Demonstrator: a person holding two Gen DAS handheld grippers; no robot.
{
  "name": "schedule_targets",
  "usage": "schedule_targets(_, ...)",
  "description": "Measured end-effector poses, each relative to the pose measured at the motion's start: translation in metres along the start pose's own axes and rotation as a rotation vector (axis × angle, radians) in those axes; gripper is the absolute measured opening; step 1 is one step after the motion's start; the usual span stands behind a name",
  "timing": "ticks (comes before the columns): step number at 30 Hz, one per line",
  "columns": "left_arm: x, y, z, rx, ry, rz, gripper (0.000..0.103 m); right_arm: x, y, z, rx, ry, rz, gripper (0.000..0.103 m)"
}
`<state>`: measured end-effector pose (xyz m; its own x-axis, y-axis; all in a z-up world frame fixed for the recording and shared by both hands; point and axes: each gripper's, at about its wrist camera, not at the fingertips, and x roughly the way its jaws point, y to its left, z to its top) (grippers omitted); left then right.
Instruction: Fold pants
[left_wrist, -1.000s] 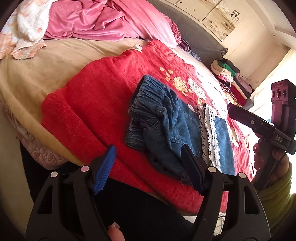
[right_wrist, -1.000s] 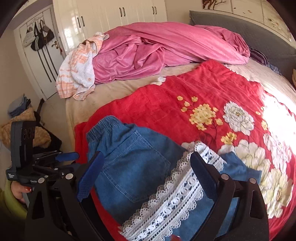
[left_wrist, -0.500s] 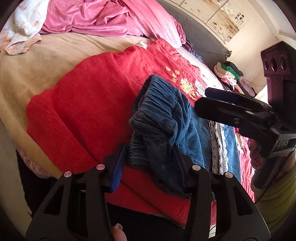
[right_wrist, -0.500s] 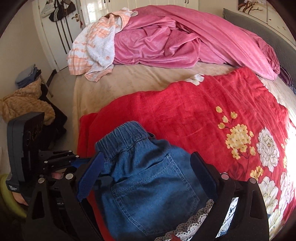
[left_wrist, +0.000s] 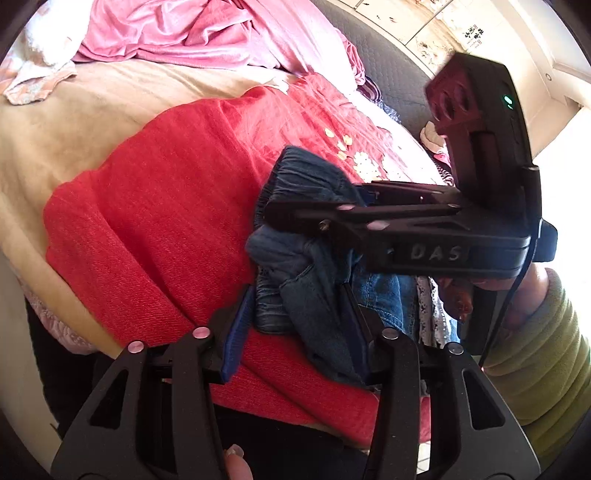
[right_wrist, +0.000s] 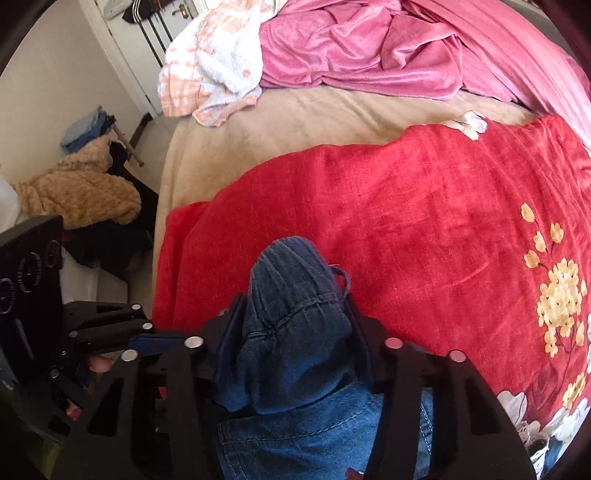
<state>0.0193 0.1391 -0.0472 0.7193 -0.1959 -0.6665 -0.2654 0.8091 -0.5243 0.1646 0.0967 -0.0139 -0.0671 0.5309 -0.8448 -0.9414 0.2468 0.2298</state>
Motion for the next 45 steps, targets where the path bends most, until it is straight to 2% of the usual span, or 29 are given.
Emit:
schedule_targets(2,0.0,-0.001,0.001,0.001,-0.003,-0.008,0.039,-0.012,-0.002,-0.006,0.017,-0.038,0.015,0.032)
schedule_targets(4,-0.002,-0.006,0.0,0.008,-0.005,-0.019,0.039,-0.028,-0.003,-0.014,0.028,-0.087,0.03,0.03)
schedule_targets(12,-0.018,-0.061,0.004,0.119,-0.047,-0.084,0.039,-0.103,-0.019,-0.052,0.108,-0.298,0.08,0.03)
schedule_targets(18,-0.007,-0.116,0.002,0.229,-0.026,-0.118,0.039,-0.152,-0.041,-0.094,0.164,-0.405,0.062,0.03)
schedule_targets(20,-0.001,-0.133,-0.003,0.263,-0.014,-0.129,0.039,-0.164,-0.05,-0.114,0.192,-0.437,0.053,0.034)
schedule_targets(21,0.002,-0.142,-0.006,0.282,-0.004,-0.148,0.039,-0.171,-0.055,-0.124,0.211,-0.459,0.05,0.035)
schedule_targets(23,0.001,-0.156,-0.014,0.322,0.015,-0.245,0.039,-0.186,-0.065,-0.151,0.273,-0.515,0.044,0.054)
schedule_targets(25,-0.005,-0.165,-0.022,0.363,0.039,-0.376,0.039,-0.2,-0.08,-0.181,0.356,-0.566,0.02,0.056)
schedule_targets(26,-0.009,-0.167,-0.026,0.393,0.034,-0.39,0.04,-0.206,-0.086,-0.196,0.399,-0.582,0.005,0.057)
schedule_targets(28,-0.014,-0.168,-0.031,0.453,-0.014,-0.304,0.041,-0.215,-0.092,-0.222,0.466,-0.602,-0.031,0.059)
schedule_targets(29,-0.013,-0.164,-0.03,0.453,-0.026,-0.249,0.041,-0.217,-0.091,-0.232,0.478,-0.605,-0.042,0.059)
schedule_targets(31,-0.008,-0.151,-0.023,0.403,-0.018,-0.212,0.041,-0.218,-0.085,-0.243,0.479,-0.594,-0.08,0.062)
schedule_targets(34,0.006,-0.145,-0.015,0.383,-0.009,-0.108,0.041,-0.212,-0.072,-0.246,0.464,-0.564,-0.122,0.067)
schedule_targets(38,0.034,-0.145,-0.013,0.388,0.026,-0.025,0.041,-0.198,-0.051,-0.236,0.396,-0.524,-0.121,0.068)
schedule_targets(40,0.047,-0.146,-0.019,0.404,0.052,0.005,0.041,-0.185,-0.042,-0.229,0.359,-0.467,-0.139,0.067)
schedule_targets(42,0.058,-0.146,-0.03,0.424,0.09,0.016,0.041,-0.164,-0.039,-0.229,0.341,-0.348,-0.209,0.051)
schedule_targets(43,0.062,-0.146,-0.036,0.434,0.109,0.018,0.041,-0.154,-0.04,-0.234,0.341,-0.289,-0.239,0.049)
schedule_targets(45,0.063,-0.149,-0.048,0.462,0.131,0.032,0.041,-0.146,-0.042,-0.248,0.357,-0.262,-0.243,0.049)
